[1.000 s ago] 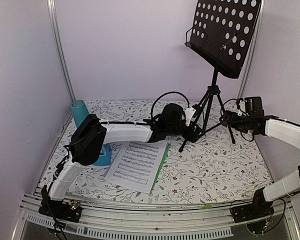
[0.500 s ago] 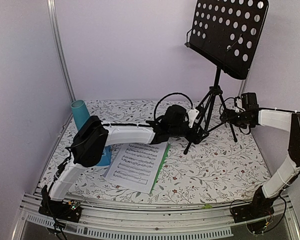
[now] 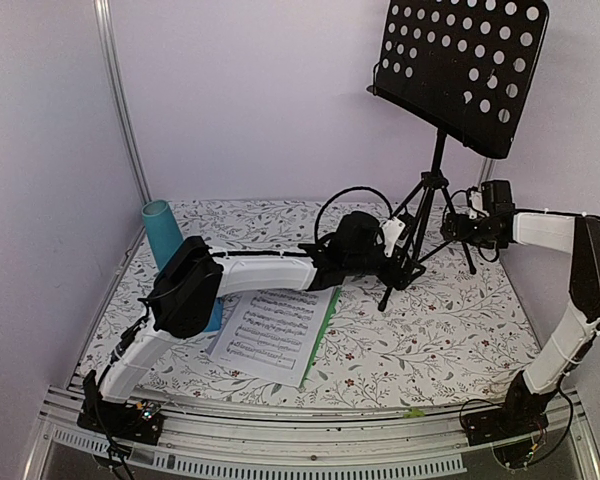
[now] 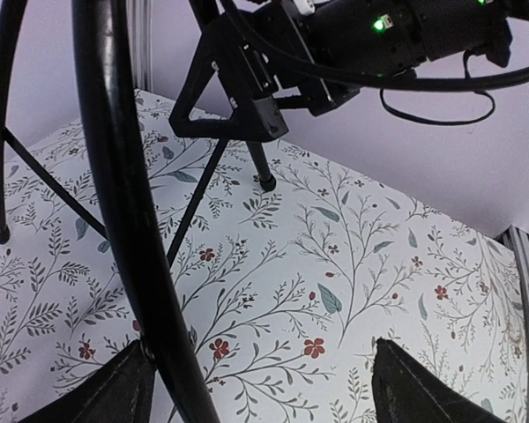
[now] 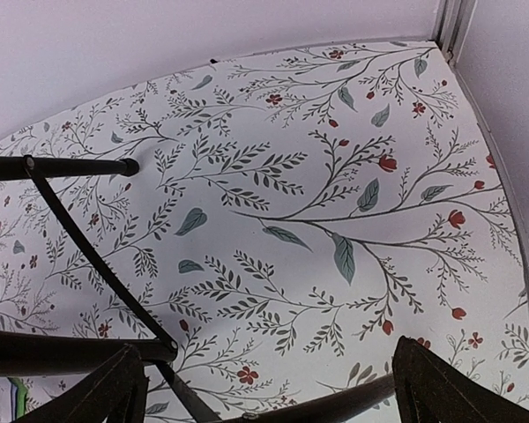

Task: Set up the instrument practice props
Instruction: Adjust the music stand at the center of the board, then pick up the sheet music.

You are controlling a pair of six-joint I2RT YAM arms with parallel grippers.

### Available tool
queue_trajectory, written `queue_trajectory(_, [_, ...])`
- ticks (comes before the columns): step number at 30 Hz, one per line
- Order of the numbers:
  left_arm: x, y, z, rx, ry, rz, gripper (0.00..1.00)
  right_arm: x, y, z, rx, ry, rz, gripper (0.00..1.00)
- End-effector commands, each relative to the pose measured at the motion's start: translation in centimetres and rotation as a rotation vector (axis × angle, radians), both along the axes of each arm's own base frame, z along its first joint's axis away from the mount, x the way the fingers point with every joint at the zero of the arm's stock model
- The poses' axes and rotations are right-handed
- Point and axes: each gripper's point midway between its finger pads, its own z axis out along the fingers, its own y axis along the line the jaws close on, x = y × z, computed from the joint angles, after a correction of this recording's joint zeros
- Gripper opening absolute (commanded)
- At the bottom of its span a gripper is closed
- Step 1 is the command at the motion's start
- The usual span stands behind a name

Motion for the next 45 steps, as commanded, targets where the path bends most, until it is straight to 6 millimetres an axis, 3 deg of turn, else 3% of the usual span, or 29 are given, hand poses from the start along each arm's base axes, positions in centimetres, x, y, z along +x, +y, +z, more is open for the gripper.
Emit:
queue_trajectory(1, [-3.6, -2.2, 0.9, -0.025, 0.000, -0.090, 0.88, -0.3, 0.0, 3.5, -0.013, -0.082, 0.008, 0.99])
queue_trajectory(12, [-1.5, -0.2, 4.5, -0.042, -0.033, -0.006, 0.99, -2.8, -0.8, 5.1, -0.009, -0.088, -0.039, 0.99])
queue_trajectory(22, [0.6, 3.8, 7.6, -0.094, -0.026, 0.073, 0.99, -5.8, -0.7, 5.8, 0.046, -0.086, -0.075, 0.99])
queue_trajectory(27, [1.1, 6.3, 8.5, -0.113, -0.016, 0.107, 0.99, -8.2, 0.2, 5.5, 0.094, -0.078, -0.085, 0.99])
queue_trajectory(39, [-0.4, 14.1, 9.6, -0.108, 0.062, 0.188, 0.99, -15.4, 4.8, 2.9, 0.186, -0.017, -0.069, 0.98])
queue_trajectory(45, [-1.9, 18.1, 7.9, -0.083, 0.134, 0.238, 0.99, -18.8, 8.1, 2.3, 0.211, 0.029, -0.017, 0.97])
